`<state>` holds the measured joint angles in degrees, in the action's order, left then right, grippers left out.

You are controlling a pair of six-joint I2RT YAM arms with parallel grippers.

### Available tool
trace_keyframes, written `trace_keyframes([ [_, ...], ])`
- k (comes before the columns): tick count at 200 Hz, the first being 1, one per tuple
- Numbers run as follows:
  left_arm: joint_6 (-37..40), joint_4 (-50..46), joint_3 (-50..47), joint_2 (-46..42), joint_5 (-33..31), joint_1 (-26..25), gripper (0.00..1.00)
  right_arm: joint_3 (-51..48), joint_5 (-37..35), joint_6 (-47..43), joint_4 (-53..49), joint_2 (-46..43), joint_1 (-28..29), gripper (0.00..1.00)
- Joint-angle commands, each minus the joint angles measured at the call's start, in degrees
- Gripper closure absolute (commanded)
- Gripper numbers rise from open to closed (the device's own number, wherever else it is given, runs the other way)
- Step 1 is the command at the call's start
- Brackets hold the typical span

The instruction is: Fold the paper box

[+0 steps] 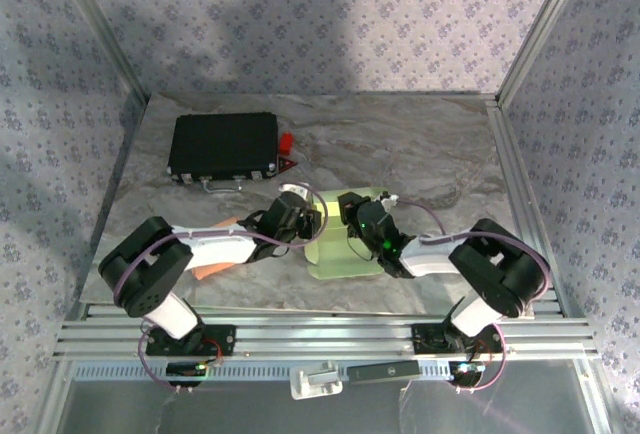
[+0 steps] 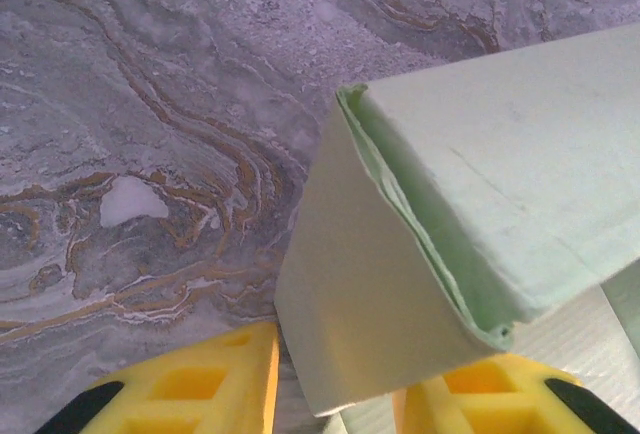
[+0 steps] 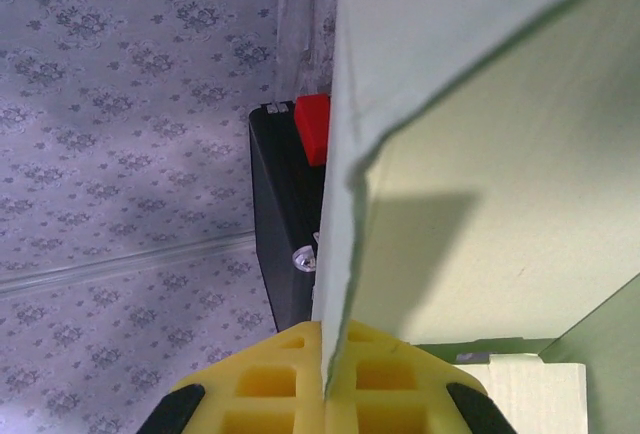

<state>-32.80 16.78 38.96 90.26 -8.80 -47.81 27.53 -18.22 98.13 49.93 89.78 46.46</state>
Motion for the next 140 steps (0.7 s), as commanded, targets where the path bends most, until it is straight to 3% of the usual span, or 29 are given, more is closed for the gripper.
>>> trace_keyframes([
  [1,1.8,1.3,2.3,1.5,-0.9,0.8,0.66,-0.4,1.0,-0.6,-2.5,1.8,0.2,1.0],
  [69,1.5,3.2,1.9,3.3,-8.5,-1.3,0.69,-1.7,-1.5,-3.2,-0.8,0.7,2.5,1.0],
  [104,0.9,5.6,0.5,4.0,-11.5,-2.3,0.7,-3.6,-3.3,-6.2,5.8,3.8,4.7,1.0],
  [140,1.1,6.4,-0.3,4.7,-12.7,-2.8,0.78,-4.2,-3.5,-6.6,10.4,7.0,5.3,1.0],
])
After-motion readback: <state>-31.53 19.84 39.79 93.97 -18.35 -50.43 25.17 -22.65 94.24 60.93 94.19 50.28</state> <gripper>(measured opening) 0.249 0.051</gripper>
